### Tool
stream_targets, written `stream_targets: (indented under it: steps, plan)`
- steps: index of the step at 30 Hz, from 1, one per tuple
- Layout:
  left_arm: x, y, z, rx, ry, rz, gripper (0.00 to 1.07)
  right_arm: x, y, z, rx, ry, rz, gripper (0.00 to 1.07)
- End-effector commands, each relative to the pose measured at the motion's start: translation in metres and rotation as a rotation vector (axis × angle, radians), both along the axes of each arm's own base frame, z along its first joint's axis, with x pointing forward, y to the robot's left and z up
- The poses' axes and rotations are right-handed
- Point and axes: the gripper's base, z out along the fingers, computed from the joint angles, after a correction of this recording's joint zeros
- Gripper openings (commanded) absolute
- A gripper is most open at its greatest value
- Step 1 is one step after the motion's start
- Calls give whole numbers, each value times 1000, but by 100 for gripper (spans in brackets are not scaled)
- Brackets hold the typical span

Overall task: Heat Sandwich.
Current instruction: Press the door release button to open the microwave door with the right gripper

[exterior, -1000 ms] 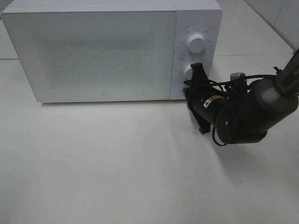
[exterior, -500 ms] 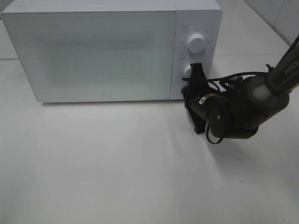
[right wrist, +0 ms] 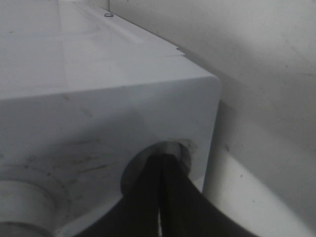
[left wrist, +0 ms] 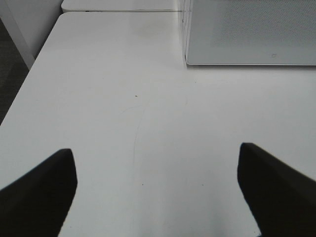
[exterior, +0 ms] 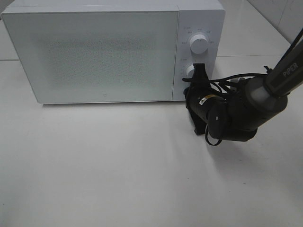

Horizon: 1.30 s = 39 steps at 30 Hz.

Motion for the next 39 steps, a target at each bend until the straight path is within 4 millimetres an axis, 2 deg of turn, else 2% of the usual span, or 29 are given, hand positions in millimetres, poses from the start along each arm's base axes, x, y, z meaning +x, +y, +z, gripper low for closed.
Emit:
stream_targets:
  steps: [1, 10, 15, 39]
  plan:
    - [-2, -1, 0, -3, -24, -2, 81, 23, -6, 37, 43, -307, -70, 0]
    - [-2, -1, 0, -3, -24, -2, 81, 33, -28, 44, 33, -383, -91, 0]
    - [-2, -1, 0, -3, -24, -2, 81, 33, -29, 46, 85, -401, -114, 0]
    - [-2, -1, 0, -3, -24, -2, 81, 33, -29, 46, 85, -400, -112, 0]
